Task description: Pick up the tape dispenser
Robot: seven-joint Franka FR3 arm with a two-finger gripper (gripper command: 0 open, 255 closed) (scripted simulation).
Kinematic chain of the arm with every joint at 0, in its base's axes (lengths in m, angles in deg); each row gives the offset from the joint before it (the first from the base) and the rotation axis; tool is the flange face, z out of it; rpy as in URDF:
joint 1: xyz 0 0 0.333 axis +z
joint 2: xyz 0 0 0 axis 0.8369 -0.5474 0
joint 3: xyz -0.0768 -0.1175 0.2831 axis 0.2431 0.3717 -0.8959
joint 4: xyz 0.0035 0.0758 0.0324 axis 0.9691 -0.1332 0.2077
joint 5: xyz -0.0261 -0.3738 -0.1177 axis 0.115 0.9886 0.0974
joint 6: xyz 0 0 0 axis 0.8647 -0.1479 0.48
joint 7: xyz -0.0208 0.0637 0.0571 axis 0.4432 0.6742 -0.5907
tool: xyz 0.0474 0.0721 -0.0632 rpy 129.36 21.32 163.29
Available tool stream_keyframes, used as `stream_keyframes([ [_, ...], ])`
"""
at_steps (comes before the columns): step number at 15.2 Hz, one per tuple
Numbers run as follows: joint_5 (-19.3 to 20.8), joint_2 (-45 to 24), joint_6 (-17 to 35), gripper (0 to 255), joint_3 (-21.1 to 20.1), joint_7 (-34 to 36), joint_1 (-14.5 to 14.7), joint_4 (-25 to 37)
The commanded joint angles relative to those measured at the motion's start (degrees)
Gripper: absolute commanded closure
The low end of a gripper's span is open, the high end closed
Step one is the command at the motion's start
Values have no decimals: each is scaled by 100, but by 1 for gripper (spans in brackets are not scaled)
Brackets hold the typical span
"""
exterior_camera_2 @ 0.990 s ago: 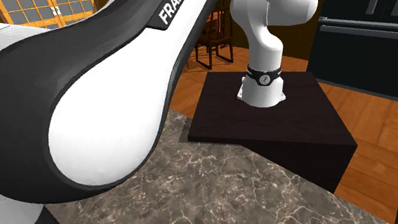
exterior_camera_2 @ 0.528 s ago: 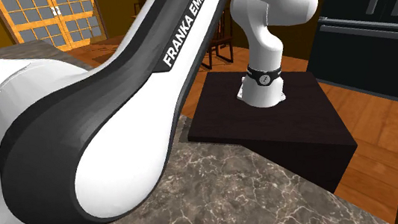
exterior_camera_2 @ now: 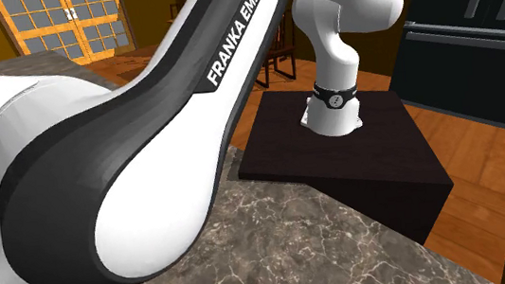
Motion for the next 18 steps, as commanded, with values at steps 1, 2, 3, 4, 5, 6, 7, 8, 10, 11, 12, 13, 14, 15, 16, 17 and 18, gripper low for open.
stream_keyframes([
  [1, 0, 1, -6, 255, -1, -2, 0, -14],
  [2, 8, 44, -53, 255, 6, 4, 4, -10],
  [3, 16, 87, -101, 255, 13, 10, 7, -5],
  [4, 25, 128, -149, 255, 19, 17, 10, 2],
  [5, 33, 169, -199, 255, 26, 23, 13, 11],
  [6, 41, 206, -250, 255, 32, 30, 15, 26],
  [7, 49, 244, -301, 255, 39, 37, 18, 39],
  [8, 57, 282, -353, 255, 45, 44, 20, 54],
  [10, 73, 353, -458, 255, 57, 57, 24, 89],
  [11, 81, 387, -512, 255, 63, 64, 25, 109],
  [12, 89, 420, -566, 255, 68, 71, 26, 131],
  [13, 97, 453, -621, 255, 74, 78, 27, 155],
  [14, 104, 484, -677, 255, 79, 85, 28, 180],
  [15, 112, 513, -734, 255, 84, 93, 29, 208],
  [16, 119, 542, -792, 255, 89, 100, 29, 237],
  [17, 121, 548, -800, 255, 90, 101, 29, 240],
  [18, 120, 547, -800, 255, 90, 101, 29, 241],
])
